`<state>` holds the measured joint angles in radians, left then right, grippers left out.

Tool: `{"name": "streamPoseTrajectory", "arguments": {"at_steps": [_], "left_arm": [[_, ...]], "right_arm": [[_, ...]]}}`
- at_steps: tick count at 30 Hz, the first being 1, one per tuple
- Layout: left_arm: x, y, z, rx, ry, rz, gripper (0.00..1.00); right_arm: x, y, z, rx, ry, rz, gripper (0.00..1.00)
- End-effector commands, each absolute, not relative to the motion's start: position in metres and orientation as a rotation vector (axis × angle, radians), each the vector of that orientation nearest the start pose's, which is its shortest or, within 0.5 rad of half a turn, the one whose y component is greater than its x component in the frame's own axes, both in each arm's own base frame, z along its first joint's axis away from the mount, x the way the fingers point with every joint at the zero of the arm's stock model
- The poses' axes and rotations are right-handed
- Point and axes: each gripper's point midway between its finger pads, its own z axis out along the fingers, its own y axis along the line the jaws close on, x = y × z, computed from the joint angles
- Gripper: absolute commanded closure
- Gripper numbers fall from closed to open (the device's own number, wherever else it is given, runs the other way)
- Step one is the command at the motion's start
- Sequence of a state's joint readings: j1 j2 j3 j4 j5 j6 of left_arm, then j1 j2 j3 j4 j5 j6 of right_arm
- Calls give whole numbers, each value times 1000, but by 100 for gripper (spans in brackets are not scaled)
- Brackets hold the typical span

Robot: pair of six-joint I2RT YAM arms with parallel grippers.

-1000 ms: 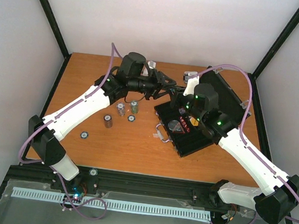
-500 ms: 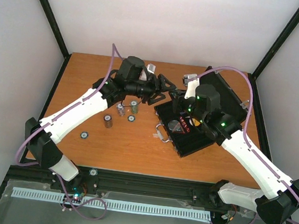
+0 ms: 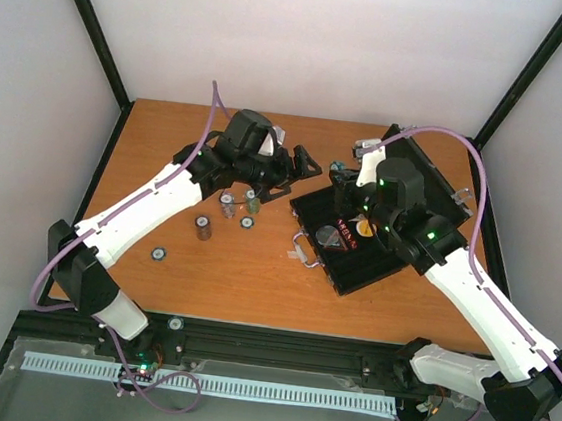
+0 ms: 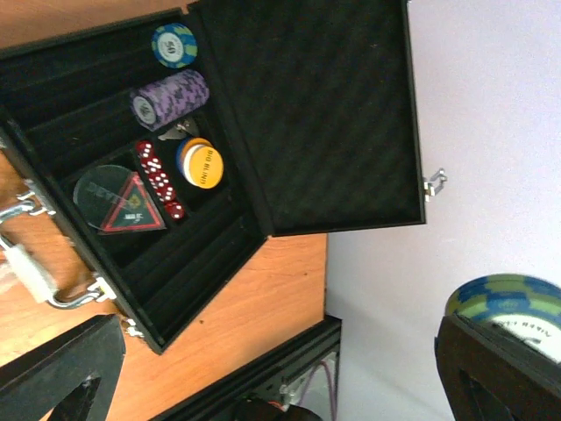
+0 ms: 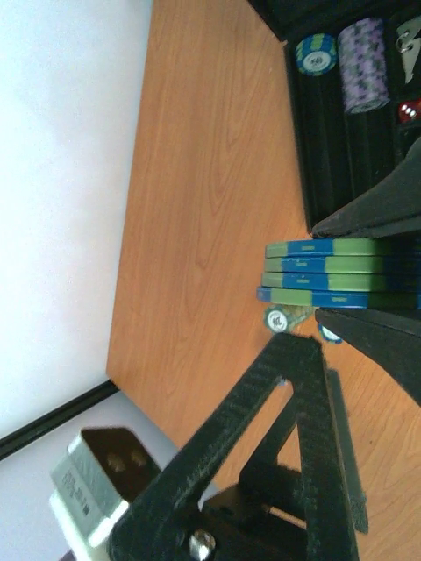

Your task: Pack up texas hold em set

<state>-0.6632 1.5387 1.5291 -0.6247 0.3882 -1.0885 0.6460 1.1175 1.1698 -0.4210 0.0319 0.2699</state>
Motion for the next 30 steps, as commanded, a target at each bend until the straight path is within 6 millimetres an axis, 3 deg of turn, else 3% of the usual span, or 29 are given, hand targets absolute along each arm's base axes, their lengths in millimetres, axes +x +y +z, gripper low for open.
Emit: {"name": "streamPoseTrajectory", "arguments": {"at_steps": [1, 10, 20, 30], "left_arm": [[316, -315, 302, -192, 2507, -1167, 0], [291, -294, 274, -80, 2579, -1056, 0], [273, -276, 252, -13, 2622, -969, 0], [261, -266, 220, 5, 2696, -899, 0]], "right_arm": [[311, 206, 325, -366, 2022, 485, 97], [351, 187, 241, -392, 2331, 420, 97], [400, 192, 186, -436, 2455, 356, 97], [425, 191, 130, -475, 2590, 342, 97]]}}
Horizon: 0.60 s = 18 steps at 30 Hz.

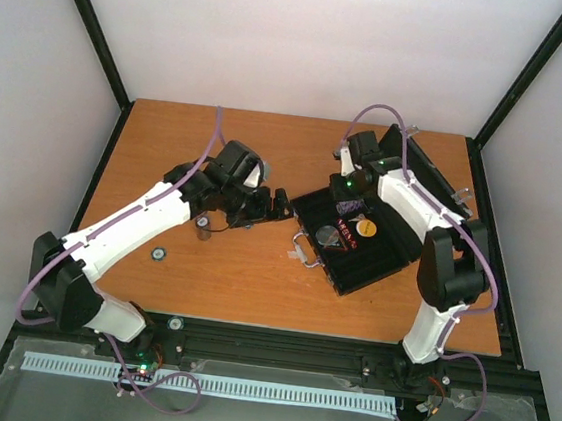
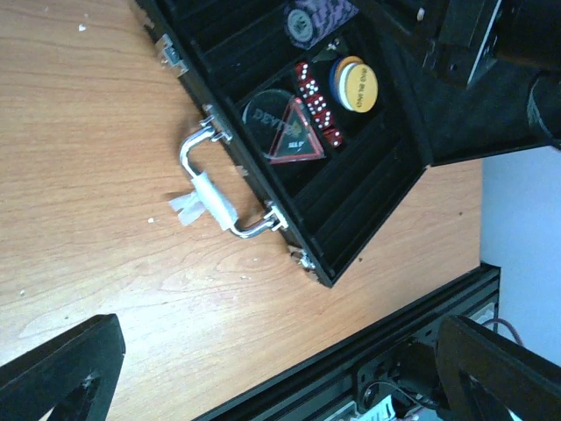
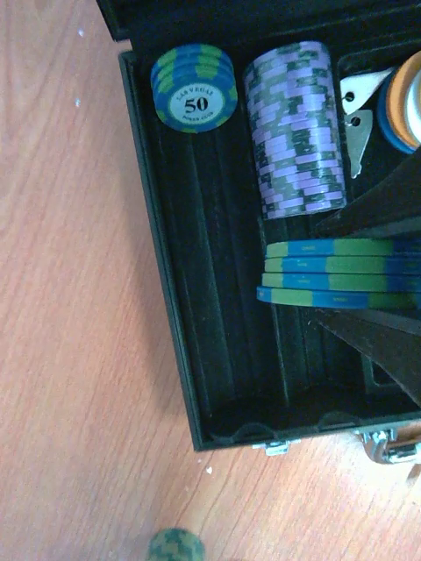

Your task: Pack up texas hold em set

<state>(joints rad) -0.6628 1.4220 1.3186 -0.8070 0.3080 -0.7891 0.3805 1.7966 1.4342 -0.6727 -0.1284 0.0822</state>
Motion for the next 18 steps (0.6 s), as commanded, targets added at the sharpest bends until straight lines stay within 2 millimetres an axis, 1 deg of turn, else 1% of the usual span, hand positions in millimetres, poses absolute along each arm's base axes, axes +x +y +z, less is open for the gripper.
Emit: {"name": "streamPoseTrajectory", "arguments": {"at_steps": [1, 6, 10, 18], "left_arm": [[261, -266, 218, 2, 2701, -898, 0], [260, -266, 208, 1, 2722, -894, 0], [259, -267, 202, 11, 2740, -885, 0], [260, -268, 197, 16, 2751, -883, 0]], "right_arm": [[428, 190, 127, -473, 2599, 336, 97], [440, 186, 113, -449, 2631, 330, 97], [446, 182, 99, -457, 2677, 290, 97], [452, 172, 78, -480, 2732, 188, 97]]}}
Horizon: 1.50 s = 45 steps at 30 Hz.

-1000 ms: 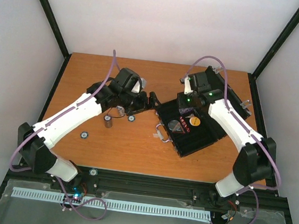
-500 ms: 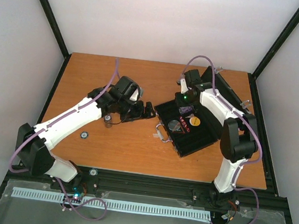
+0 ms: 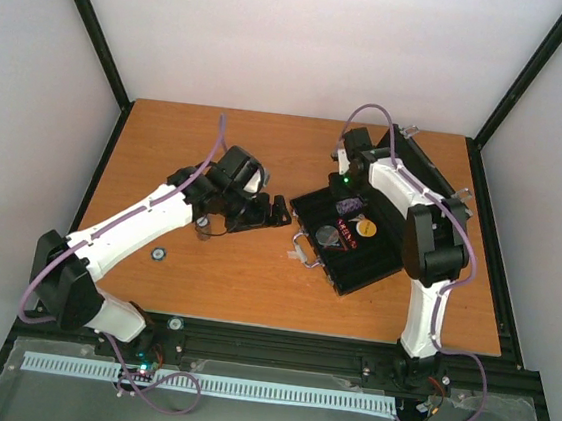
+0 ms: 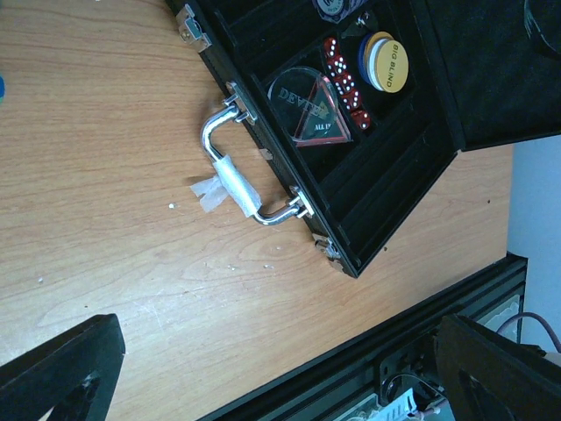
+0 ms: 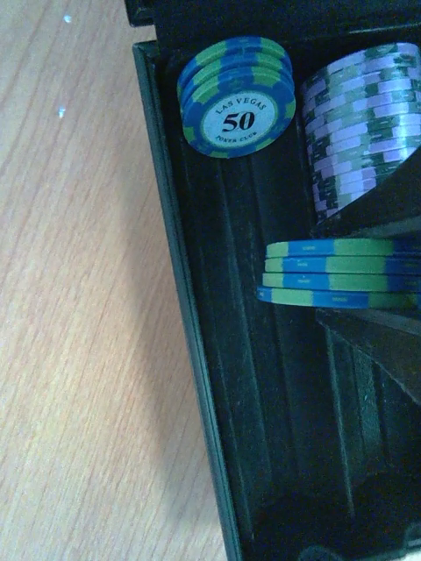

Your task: Pack up texas hold em set

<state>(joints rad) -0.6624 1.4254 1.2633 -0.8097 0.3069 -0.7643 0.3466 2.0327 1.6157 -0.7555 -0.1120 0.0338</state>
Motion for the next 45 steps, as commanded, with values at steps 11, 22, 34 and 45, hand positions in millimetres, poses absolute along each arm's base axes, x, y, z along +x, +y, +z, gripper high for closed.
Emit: {"name": "streamPoseTrajectory", "arguments": {"at_steps": [11, 22, 34, 45], "left_arm": [[262, -271, 191, 3, 2766, -890, 0], [262, -274, 184, 12, 2791, -891, 0], [262, -275, 181, 19, 2809, -887, 0], [262, -274, 182, -13, 2801, -901, 0]], "right_arm": [[473, 163, 64, -481, 2742, 139, 97], [479, 155, 43, -494, 2787, 113, 97], [481, 145, 26, -465, 2844, 68, 90], [483, 145, 52, -436, 2794, 79, 71]]}}
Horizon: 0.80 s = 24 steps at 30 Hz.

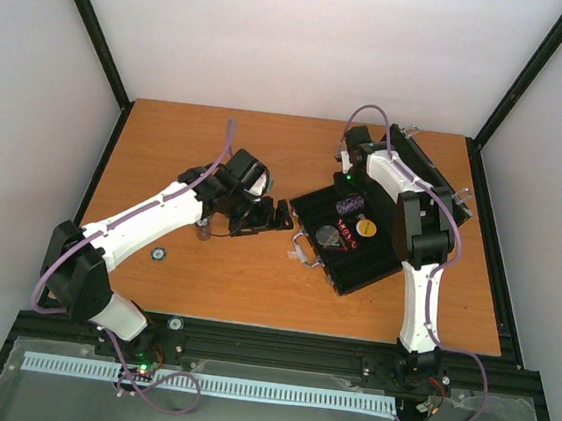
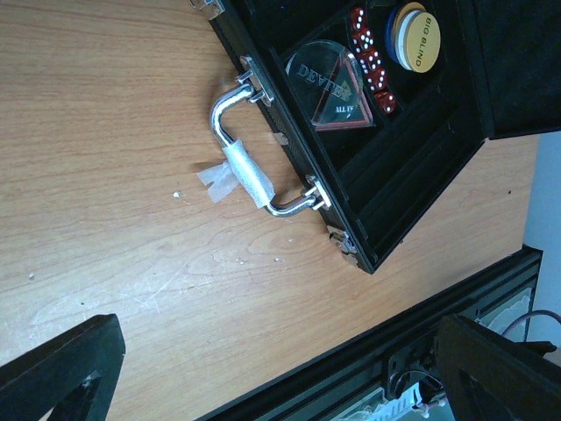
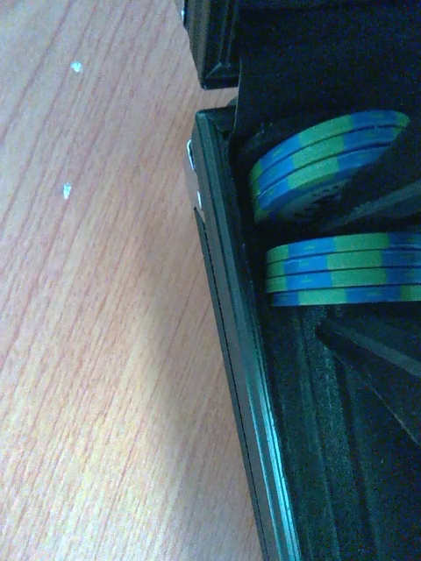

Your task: Pack up texas hold em set

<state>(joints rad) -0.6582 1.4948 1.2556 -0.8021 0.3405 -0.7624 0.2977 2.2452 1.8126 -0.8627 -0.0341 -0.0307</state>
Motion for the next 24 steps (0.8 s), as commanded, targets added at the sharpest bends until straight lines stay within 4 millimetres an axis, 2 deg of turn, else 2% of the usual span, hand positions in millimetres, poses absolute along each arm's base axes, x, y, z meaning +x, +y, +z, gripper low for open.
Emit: {"name": "streamPoseTrajectory", "arguments": {"at_steps": [1, 7, 17, 19, 24], "left_arm": [[262, -274, 183, -16, 2800, -904, 0], [261, -273, 182, -18, 2801, -907, 0], [257, -271, 180, -35, 2802, -914, 0], [256, -270, 178, -39, 2806, -914, 0], [256, -269, 174, -45, 2818, -897, 0]], "right_arm": [[483, 145, 55, -433, 2788, 79, 70], [485, 142, 77, -389, 2745, 60, 70], [486, 136, 97, -337, 2708, 25, 71], [486, 139, 102, -346, 2699, 55, 72], [475, 168, 116, -426, 2675, 252, 78]]}}
